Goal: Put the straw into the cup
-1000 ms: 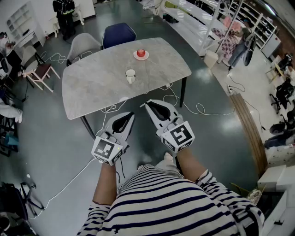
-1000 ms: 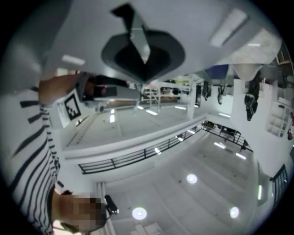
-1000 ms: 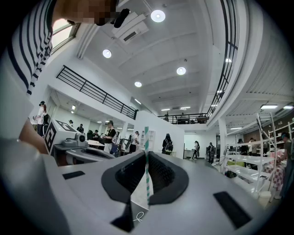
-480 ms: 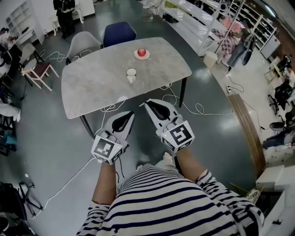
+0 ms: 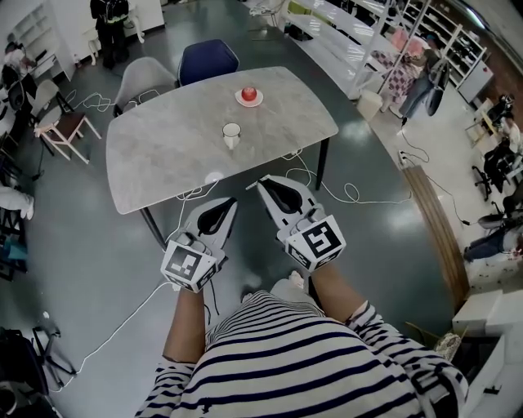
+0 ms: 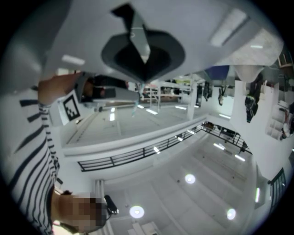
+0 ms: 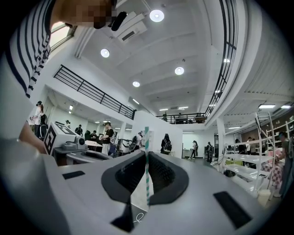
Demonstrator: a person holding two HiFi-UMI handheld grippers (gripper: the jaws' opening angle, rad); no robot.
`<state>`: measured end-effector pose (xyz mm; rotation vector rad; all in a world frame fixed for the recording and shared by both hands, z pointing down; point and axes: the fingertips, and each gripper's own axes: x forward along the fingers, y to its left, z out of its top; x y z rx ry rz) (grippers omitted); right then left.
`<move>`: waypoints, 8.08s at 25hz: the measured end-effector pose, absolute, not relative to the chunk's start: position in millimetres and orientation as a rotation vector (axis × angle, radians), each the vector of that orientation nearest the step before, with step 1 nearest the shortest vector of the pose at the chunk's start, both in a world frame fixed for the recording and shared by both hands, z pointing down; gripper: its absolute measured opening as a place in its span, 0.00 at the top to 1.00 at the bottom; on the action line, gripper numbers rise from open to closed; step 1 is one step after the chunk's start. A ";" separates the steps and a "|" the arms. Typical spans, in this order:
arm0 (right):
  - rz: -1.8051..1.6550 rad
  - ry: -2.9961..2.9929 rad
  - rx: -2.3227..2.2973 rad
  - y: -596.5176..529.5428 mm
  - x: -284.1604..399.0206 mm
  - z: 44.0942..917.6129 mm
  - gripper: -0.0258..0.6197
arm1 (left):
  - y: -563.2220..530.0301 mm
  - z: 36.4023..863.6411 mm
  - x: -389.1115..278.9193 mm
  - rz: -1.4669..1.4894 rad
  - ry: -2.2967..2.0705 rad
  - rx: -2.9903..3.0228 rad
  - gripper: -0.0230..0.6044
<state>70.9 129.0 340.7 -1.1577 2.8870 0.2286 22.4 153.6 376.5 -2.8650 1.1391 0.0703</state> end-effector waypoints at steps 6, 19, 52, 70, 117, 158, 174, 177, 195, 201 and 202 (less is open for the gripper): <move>0.248 2.915 -1.153 128.7 71.1 348.8 0.92 | 149.6 386.9 29.0 0.071 1.144 -2.884 0.95; 0.208 2.937 -1.098 65.3 83.6 353.0 0.92 | 87.7 391.4 45.4 0.034 1.191 -2.888 0.95; 0.243 2.931 -1.020 -137.2 67.2 325.5 0.92 | -117.9 372.6 17.0 0.066 1.265 -2.818 0.95; 0.175 2.932 -1.169 -237.6 2.7 359.7 0.92 | -218.4 381.0 -59.9 0.080 1.190 -2.855 0.95; -0.407 3.360 -1.226 -301.0 -1.2 586.9 0.92 | -271.6 416.3 -66.9 -0.007 1.212 -2.924 0.95; -0.428 3.363 -1.252 -310.2 -9.2 594.4 0.89 | -272.6 424.1 -68.1 -0.034 1.184 -2.947 0.95; -0.297 3.204 -1.176 -305.4 -15.9 513.2 0.88 | -268.7 432.8 -74.3 -0.056 1.182 -2.963 0.95; -0.237 3.163 -1.166 -302.4 -16.6 489.7 0.89 | -267.4 432.9 -76.7 -0.054 1.180 -2.966 0.95; -0.050 3.058 -1.151 -264.8 1.4 423.0 0.95 | -253.5 420.0 -74.6 -0.042 1.144 -2.949 0.95; -0.061 3.060 -1.151 -252.0 8.4 426.2 0.95 | -245.8 429.3 -75.7 -0.055 1.159 -2.962 0.95; -0.064 3.066 -1.153 -251.0 9.1 428.3 0.95 | -245.2 430.5 -76.0 -0.053 1.161 -2.964 0.95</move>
